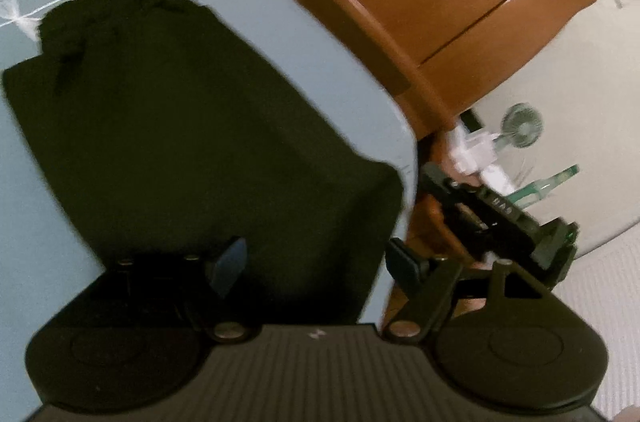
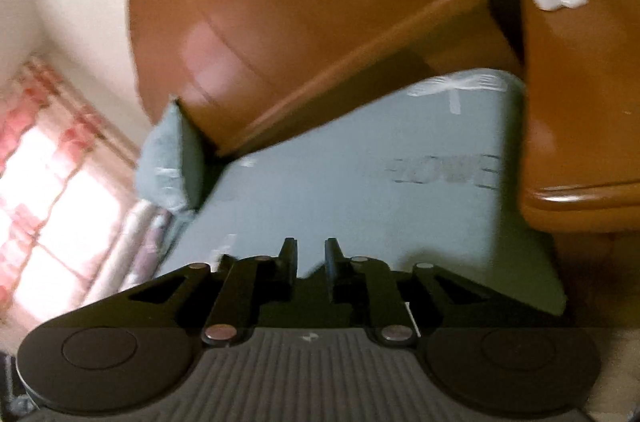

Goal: Fold clothes
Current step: 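Lower the folded black cloth onto the sheet and open both grippers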

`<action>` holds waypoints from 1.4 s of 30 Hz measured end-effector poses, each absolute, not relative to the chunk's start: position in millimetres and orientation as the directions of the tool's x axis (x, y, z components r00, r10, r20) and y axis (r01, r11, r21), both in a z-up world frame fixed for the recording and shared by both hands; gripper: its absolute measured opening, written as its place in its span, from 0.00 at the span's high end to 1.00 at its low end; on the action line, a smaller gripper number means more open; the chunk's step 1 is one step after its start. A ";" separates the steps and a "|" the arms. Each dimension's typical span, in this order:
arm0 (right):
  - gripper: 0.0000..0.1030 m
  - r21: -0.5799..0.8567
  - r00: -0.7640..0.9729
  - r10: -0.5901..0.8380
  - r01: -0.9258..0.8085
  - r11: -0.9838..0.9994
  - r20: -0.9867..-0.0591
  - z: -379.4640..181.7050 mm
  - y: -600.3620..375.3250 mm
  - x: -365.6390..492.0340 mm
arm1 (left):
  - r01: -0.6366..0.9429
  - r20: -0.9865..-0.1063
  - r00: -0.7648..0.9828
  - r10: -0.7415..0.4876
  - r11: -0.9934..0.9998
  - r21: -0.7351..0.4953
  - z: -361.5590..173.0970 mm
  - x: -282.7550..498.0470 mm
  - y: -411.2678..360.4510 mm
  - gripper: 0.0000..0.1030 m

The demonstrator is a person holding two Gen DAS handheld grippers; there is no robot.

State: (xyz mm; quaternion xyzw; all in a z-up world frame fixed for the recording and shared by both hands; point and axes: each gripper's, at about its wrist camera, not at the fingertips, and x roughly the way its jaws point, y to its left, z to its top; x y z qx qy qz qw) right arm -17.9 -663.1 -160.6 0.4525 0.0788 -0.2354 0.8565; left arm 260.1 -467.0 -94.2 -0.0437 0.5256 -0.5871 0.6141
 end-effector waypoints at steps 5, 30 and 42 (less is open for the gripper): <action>0.82 0.706 0.841 -0.317 0.540 0.457 -0.438 -178.4 -668.6 0.5 | 0.701 -0.636 -0.132 -0.761 0.382 -0.603 -100.4 269.0 -473.3 0.26; 0.56 0.692 0.797 0.217 0.312 0.651 -0.563 -141.5 -514.5 11.0 | 0.637 -0.856 0.187 -0.481 0.723 -0.267 -69.7 227.4 -339.9 0.25; 0.43 0.757 0.801 0.212 0.390 0.525 -0.560 -130.6 -525.0 -22.0 | 0.600 -0.798 0.021 -0.602 0.646 -0.472 -95.6 203.2 -337.8 0.25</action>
